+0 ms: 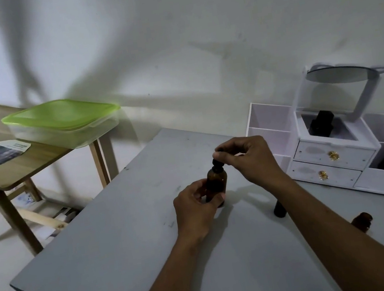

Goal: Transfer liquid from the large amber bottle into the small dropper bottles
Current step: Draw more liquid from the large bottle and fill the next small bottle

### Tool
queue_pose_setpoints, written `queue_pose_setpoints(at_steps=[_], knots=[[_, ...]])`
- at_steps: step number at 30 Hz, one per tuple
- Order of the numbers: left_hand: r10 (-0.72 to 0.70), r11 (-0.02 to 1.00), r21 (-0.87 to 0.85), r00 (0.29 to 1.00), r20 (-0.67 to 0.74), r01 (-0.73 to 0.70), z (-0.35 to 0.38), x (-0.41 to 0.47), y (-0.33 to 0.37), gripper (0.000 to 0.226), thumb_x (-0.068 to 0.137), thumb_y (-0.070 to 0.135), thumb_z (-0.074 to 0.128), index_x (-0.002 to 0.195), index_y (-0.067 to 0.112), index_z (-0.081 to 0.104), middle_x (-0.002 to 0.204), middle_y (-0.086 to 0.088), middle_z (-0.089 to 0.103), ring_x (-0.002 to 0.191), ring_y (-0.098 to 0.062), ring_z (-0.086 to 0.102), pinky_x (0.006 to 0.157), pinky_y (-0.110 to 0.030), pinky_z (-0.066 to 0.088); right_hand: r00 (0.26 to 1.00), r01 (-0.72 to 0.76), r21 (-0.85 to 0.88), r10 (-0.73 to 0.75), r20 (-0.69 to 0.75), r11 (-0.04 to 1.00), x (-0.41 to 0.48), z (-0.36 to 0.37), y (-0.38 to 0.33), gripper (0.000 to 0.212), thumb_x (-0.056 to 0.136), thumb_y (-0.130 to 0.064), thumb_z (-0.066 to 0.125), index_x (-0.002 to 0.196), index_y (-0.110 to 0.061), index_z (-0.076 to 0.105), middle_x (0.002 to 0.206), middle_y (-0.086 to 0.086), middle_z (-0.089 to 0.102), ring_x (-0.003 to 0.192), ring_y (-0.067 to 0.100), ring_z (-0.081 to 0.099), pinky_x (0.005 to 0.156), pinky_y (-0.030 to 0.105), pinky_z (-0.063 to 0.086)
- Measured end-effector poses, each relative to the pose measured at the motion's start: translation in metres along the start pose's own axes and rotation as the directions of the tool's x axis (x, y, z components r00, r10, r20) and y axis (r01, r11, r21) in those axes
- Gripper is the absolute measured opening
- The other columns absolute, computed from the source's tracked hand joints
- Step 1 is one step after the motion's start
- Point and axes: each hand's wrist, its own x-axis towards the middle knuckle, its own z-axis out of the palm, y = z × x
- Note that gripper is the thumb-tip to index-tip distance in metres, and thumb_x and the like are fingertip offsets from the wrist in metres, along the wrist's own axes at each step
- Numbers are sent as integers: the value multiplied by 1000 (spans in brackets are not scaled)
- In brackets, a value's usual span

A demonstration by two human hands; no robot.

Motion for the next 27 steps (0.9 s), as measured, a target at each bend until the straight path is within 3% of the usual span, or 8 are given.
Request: queue_pose_setpoints(at_steps=[6, 8, 16, 23, 27], knots=[[-3, 1000, 4, 1000, 1, 3, 0, 1, -2, 52, 69, 24, 85, 117, 21, 68, 110, 6, 71, 94, -6, 65, 85, -16, 48, 1000, -4, -17, 4, -9, 1000, -2, 6, 5, 2, 83, -21, 81, 84, -21, 80, 78, -11, 75, 77, 1, 71, 69, 6, 49], [-1, 1000, 8, 1000, 2, 1, 0, 1, -2, 52, 69, 25, 85, 117, 21, 68, 110, 7, 71, 91, -3, 64, 82, -12, 46, 1000, -4, -19, 4, -8, 1000, -1, 7, 5, 1, 83, -19, 80, 83, -20, 79, 76, -11, 74, 77, 1, 70, 67, 4, 47], [-4, 1000, 9, 1000, -5, 4, -1, 0, 0, 51, 68, 23, 86, 117, 20, 69, 109, 6, 71, 86, -1, 63, 73, -4, 45, 1000, 26, -50, -26, -13, 998, 1, 8, 3, 2, 83, -13, 79, 82, -15, 80, 72, -8, 73, 69, -1, 68, 65, 6, 47], [-1, 1000, 30, 1000, 3, 1, -1, -1, 2, 50, 70, 22, 84, 118, 19, 68, 112, 3, 70, 88, -4, 62, 88, -18, 46, 999, 26, -11, -27, -25, 1000, 0, 3, -6, 4, 84, -19, 79, 85, -16, 80, 78, -6, 78, 76, 4, 73, 69, 8, 49], [-6, 999, 51, 1000, 9, 6, -2, -2, 0, 52, 71, 22, 83, 119, 19, 66, 113, 4, 70, 90, -3, 61, 83, -11, 43, 993, 83, 39, -79, -91, 996, 6, -12, -25, 8, 85, -21, 79, 89, -14, 79, 77, -5, 78, 76, 6, 75, 70, 15, 54]])
